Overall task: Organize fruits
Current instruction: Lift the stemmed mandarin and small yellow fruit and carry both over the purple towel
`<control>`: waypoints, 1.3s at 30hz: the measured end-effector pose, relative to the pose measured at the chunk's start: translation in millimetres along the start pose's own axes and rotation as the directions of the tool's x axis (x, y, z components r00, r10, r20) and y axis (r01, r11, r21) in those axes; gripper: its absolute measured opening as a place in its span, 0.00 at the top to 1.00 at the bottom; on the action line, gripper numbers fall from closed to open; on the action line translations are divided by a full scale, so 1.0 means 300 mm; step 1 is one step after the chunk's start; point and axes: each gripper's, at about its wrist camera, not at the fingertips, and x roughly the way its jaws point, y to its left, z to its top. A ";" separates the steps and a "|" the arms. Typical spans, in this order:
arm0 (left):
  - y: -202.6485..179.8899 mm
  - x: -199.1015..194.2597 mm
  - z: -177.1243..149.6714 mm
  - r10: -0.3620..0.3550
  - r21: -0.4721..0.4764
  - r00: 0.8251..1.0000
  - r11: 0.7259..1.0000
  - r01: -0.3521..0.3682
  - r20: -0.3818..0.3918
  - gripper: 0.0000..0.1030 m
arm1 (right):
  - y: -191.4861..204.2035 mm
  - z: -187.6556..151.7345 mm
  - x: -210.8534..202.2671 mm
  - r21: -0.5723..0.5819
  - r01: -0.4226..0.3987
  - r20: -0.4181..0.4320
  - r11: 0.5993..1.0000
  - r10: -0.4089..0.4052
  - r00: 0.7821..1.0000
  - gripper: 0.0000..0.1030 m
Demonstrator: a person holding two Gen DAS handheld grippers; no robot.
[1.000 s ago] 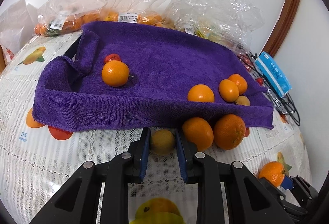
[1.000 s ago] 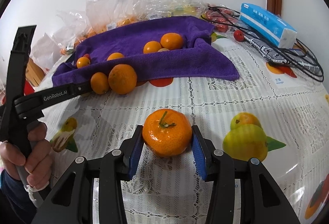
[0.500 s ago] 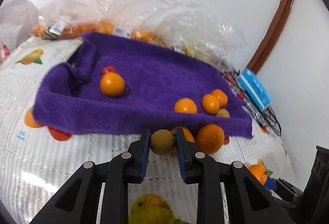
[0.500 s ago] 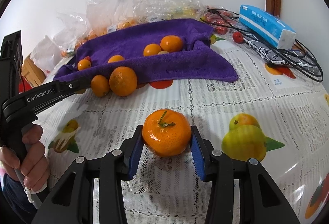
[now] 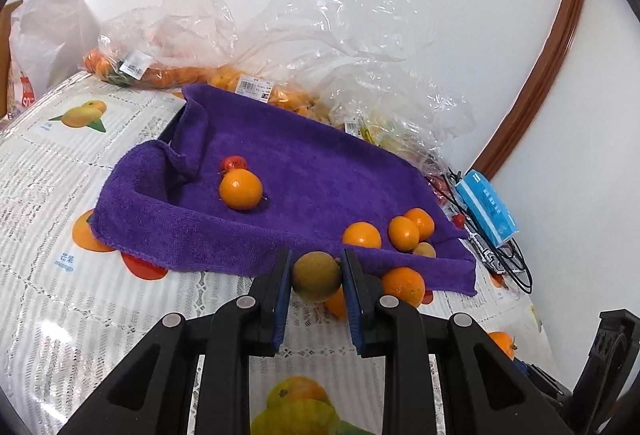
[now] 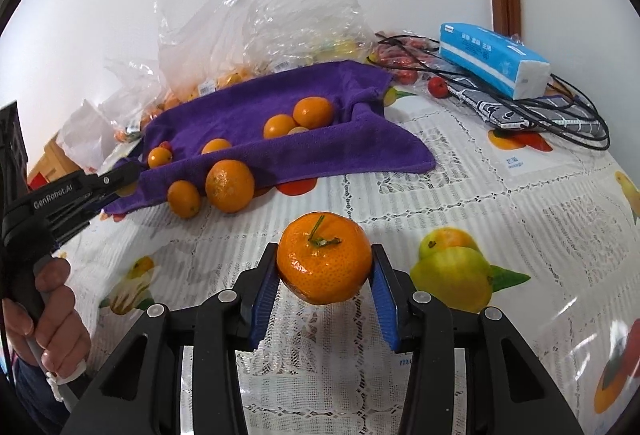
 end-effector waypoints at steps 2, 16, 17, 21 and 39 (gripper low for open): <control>0.005 -0.010 0.003 0.005 0.000 1.000 1.000 -0.005 0.006 0.77 | -0.011 0.002 -0.010 0.012 -0.001 0.014 1.000 0.000 1.000 0.57; -0.017 -0.143 0.194 0.120 0.138 0.982 0.980 -0.140 0.142 0.77 | 0.133 0.256 -0.103 -0.055 -0.056 0.179 0.997 0.065 0.982 0.57; -0.012 -0.138 0.196 0.128 0.139 0.981 0.979 -0.148 0.143 0.77 | 0.153 0.281 -0.086 -0.057 -0.069 0.182 0.996 0.079 0.980 0.57; 0.015 -0.090 0.215 0.153 0.124 0.980 0.978 -0.169 0.129 0.77 | 0.210 0.333 -0.037 -0.087 -0.093 0.193 0.992 0.108 0.975 0.57; 0.101 0.110 0.273 0.147 0.064 0.984 0.986 -0.153 0.098 0.77 | 0.231 0.443 0.203 -0.100 -0.111 0.164 0.989 0.127 0.978 0.57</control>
